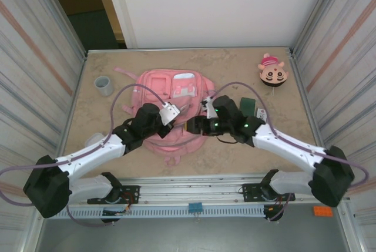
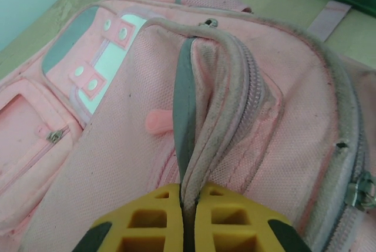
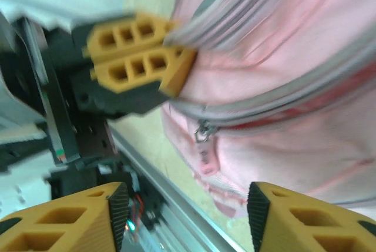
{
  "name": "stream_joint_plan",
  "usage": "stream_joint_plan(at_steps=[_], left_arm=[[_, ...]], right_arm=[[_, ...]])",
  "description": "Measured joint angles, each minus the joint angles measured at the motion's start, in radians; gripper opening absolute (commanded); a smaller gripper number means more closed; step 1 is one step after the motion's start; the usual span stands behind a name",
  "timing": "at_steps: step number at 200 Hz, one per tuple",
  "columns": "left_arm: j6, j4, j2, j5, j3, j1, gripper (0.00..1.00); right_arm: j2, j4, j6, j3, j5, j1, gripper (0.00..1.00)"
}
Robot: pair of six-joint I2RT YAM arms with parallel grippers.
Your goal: Pack books, pencil case, and school supplies into a backpack
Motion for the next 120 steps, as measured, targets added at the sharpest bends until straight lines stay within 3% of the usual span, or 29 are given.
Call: stream_joint_plan(at_steps=[46, 120], left_arm=[[0.046, 0.001, -0.032, 0.099, -0.013, 0.037, 0.0], [0.074, 0.007, -0.039, 0.219, -0.029, 0.045, 0.0]], right_arm=[[-0.074, 0.158, 0.243, -0.144, 0.066, -0.044, 0.63], [-0.039, 0.356, 0.477, -0.185, 0.178, -0.032, 0.64]])
